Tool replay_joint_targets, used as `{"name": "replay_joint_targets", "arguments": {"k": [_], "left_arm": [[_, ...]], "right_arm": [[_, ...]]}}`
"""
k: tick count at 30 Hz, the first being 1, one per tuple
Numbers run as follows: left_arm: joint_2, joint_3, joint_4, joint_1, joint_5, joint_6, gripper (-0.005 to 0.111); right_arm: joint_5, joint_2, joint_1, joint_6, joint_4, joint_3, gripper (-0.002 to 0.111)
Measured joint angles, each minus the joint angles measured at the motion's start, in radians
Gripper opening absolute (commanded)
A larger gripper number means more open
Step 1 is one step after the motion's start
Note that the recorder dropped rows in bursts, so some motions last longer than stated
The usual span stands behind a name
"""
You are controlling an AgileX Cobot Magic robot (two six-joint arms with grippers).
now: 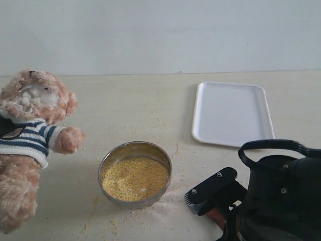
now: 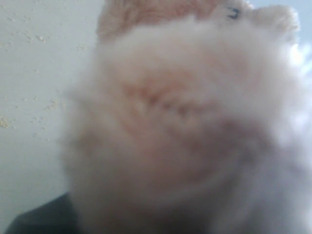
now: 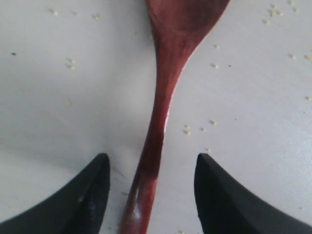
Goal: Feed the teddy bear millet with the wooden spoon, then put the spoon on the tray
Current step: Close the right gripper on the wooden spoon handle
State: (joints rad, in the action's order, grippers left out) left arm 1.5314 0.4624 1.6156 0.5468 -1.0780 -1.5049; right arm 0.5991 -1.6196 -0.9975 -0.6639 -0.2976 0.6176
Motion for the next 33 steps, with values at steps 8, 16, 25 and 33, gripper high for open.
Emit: {"name": "replay_joint_targets", "arguments": {"k": [8,16,25,33], "left_arm": [[0.0,0.0,0.0,0.0,0.0,0.0,0.005],[0.0,0.0,0.0,0.0,-0.014,-0.002,0.005],[0.0,0.0,0.002,0.0,-0.028,-0.002,0.005],[0.0,0.0,0.002,0.0,-0.03,-0.002,0.005]], "right_arm": [[0.013,0.0,0.0,0.055,0.023,0.0,0.051],[0.012,0.0,0.0,0.07,0.025,0.0,0.051],[0.01,0.0,0.0,0.105,0.062,0.0,0.051],[-0.003,0.0,0.08,0.194,0.135,0.0,0.051]]}}
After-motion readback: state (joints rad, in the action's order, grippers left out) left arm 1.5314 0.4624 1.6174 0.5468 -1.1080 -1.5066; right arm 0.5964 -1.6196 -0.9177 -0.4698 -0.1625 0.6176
